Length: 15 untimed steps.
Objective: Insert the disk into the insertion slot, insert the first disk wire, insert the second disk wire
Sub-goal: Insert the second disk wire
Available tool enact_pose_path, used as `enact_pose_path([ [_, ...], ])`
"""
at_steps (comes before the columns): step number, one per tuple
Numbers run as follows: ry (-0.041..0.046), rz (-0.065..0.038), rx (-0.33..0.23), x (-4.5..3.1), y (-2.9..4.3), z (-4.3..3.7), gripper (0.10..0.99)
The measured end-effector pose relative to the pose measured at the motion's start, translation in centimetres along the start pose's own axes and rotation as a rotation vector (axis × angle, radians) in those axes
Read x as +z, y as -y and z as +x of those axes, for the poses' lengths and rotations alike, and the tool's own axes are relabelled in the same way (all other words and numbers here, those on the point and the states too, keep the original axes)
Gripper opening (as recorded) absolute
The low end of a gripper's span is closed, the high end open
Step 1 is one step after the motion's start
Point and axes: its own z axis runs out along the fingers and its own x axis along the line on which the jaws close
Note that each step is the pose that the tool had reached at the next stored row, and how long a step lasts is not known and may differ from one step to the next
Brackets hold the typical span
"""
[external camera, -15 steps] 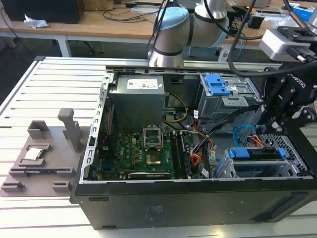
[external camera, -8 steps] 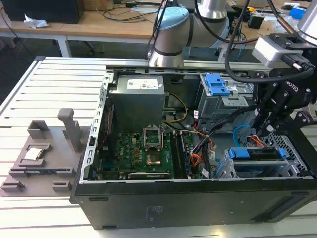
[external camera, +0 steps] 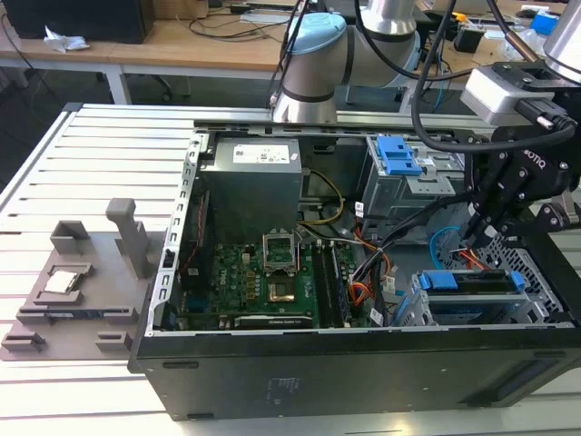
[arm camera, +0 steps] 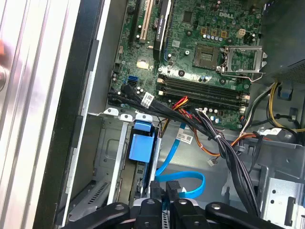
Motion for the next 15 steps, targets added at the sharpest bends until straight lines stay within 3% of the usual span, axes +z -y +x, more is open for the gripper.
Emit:
enact_pose_path([
  [4,-0.0018,0.0,0.0,0.29,-0.4,2.2,0.161],
  [6,-0.0008,-0.001,0.011,0.9,-0.52,2.99,0.161],
  [9,0.0042,-0.002,0.076,1.74,-0.45,2.91,0.161],
  [11,0.0059,-0.002,0.078,2.0,-0.29,2.24,0.161],
  [15,0.0064,-0.002,0.089,2.13,-0.11,2.05,0.161],
])
